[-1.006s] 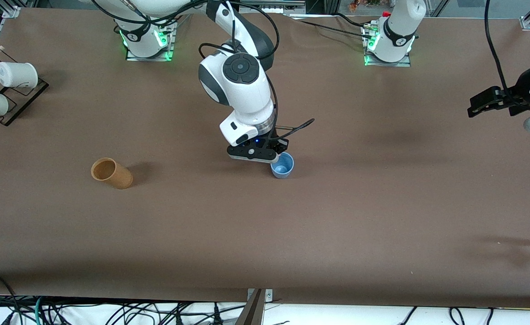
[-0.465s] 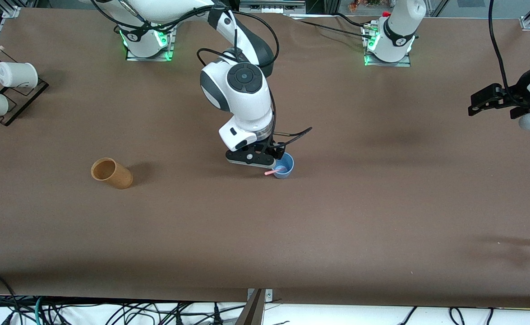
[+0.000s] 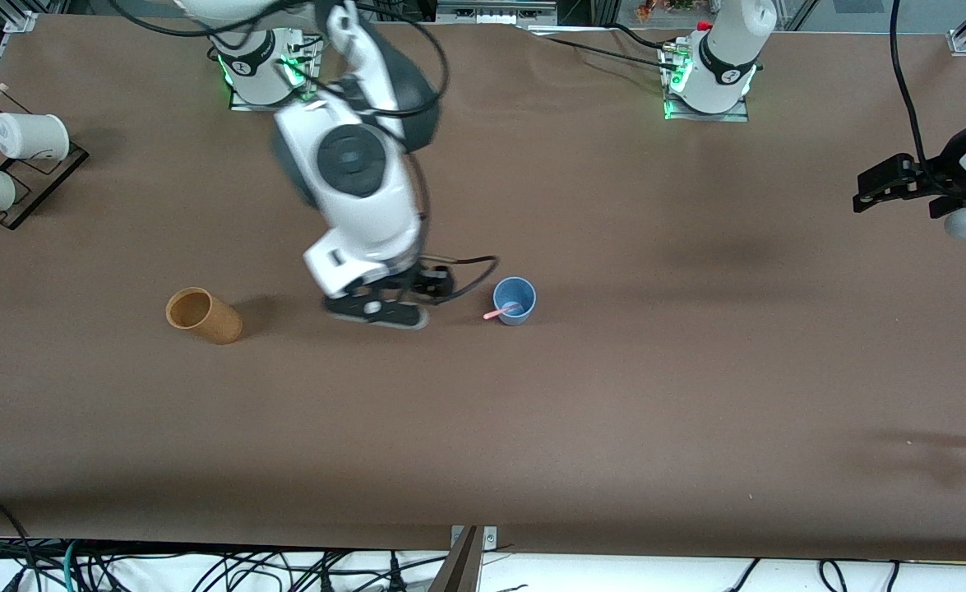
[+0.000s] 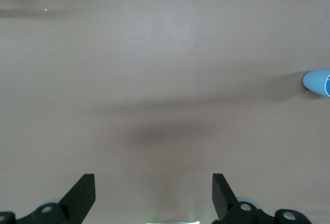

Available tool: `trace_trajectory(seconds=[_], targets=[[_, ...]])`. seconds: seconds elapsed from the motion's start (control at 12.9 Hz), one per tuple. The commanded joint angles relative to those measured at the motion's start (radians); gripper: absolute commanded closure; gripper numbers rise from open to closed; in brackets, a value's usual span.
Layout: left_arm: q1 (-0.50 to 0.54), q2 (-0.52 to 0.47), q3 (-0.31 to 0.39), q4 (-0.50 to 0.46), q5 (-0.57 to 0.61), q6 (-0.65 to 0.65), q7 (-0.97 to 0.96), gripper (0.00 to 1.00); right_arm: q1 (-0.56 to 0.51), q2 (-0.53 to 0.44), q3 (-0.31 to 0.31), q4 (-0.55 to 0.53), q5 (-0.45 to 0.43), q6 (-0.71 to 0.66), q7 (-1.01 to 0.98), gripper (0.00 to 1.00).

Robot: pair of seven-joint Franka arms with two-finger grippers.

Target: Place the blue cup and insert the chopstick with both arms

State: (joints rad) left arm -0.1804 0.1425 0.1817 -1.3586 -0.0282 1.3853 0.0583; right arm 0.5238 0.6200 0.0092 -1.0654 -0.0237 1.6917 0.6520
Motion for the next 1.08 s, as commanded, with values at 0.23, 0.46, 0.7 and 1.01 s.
trace_trajectory(seconds=[0.23, 0.46, 0.7, 1.01], targets=[[0.006, -0.008, -0.001, -0.01, -0.007, 0.012, 0.023, 0.0, -0.214, -0.204, -0.03, -0.072, 0.076, -0.219, -0.453, 0.0], [0.006, -0.008, -0.001, -0.01, -0.009, 0.012, 0.025, 0.0, -0.321, -0.47, -0.031, -0.377, 0.068, -0.207, -0.586, 0.0], [0.004, -0.008, -0.001, -0.01, -0.009, 0.012, 0.025, 0.0, -0.341, -0.598, -0.021, -0.479, 0.05, -0.219, -0.583, 0.0], [0.006, -0.008, -0.001, -0.01, -0.009, 0.012, 0.023, 0.0, -0.343, -0.565, -0.029, -0.44, 0.054, -0.224, -0.595, 0.0]])
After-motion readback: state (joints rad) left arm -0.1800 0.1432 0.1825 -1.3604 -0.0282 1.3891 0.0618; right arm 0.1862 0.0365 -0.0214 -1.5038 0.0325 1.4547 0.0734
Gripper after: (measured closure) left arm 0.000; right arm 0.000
